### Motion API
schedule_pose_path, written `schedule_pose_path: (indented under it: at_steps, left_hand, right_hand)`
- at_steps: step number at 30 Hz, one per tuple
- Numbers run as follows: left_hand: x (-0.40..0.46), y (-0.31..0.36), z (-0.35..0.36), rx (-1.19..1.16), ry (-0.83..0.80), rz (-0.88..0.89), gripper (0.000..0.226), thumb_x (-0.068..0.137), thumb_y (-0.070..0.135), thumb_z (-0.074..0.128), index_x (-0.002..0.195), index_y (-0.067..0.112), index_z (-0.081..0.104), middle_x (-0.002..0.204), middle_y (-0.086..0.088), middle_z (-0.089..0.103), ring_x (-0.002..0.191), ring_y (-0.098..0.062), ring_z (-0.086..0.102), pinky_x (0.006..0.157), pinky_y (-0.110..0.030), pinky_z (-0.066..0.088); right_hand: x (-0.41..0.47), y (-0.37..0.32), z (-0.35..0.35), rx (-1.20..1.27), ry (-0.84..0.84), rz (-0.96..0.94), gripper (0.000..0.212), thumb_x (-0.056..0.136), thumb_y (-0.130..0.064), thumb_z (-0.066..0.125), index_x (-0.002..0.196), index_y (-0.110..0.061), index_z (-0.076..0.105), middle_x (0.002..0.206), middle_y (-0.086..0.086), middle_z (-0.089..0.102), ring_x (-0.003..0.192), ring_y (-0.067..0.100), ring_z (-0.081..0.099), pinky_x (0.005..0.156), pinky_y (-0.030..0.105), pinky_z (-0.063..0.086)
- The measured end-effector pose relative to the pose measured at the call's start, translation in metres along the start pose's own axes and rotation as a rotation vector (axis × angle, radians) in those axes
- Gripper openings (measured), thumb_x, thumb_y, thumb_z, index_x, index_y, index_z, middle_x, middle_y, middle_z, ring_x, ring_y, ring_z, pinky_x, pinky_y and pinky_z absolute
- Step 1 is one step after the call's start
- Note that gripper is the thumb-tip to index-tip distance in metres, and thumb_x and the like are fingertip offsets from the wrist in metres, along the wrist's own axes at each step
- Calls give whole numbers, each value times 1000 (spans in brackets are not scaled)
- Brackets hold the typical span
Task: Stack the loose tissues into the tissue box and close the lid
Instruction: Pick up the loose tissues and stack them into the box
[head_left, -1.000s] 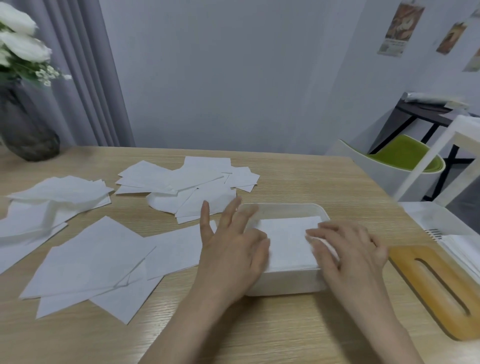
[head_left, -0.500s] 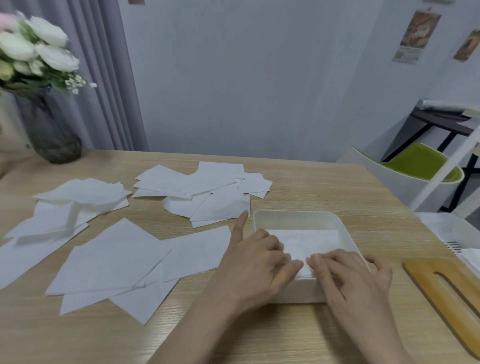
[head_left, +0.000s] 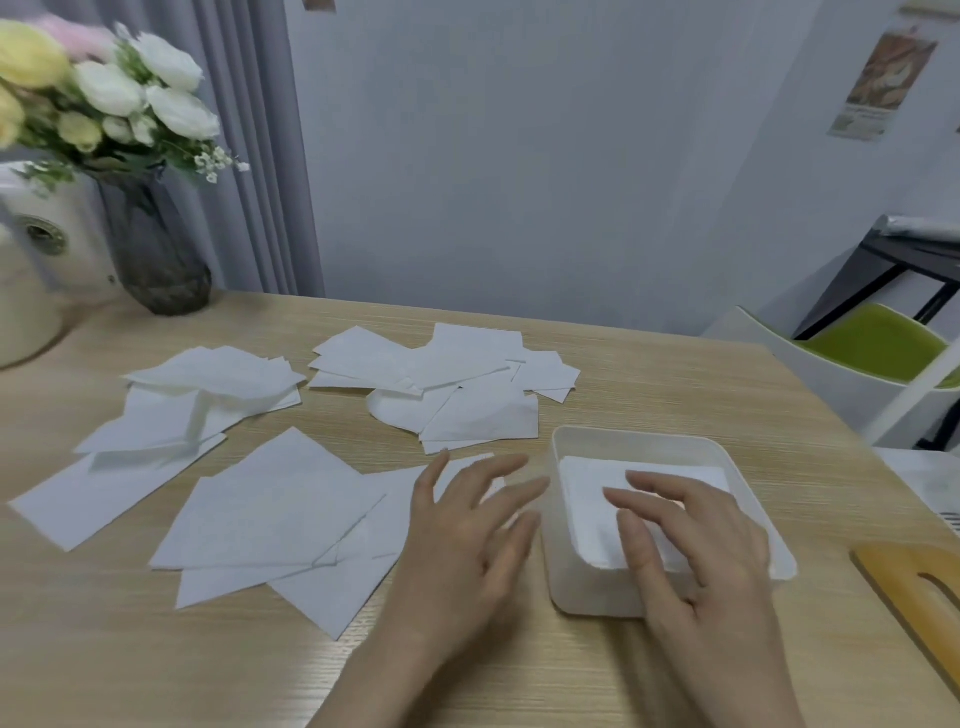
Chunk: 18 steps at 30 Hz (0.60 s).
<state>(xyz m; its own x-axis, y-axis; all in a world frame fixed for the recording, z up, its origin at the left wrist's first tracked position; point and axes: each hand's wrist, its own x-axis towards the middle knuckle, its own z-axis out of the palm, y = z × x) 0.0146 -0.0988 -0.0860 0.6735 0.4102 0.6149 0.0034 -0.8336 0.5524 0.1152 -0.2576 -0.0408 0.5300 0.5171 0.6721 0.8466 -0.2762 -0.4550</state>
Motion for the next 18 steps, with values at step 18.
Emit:
schedule_pose_path:
  at_steps: [18]
  left_hand:
    - [-69,-105,-78,421,141,-501,48,85,34,34,114,20,70,121,-2,64,126,-15,45,112,-58,19]
  right_hand:
    - [-2,-59,146,299,-565,221,25,91,-19,60,113,-32,61,104,-21,54,102,-4,47,81,8,36]
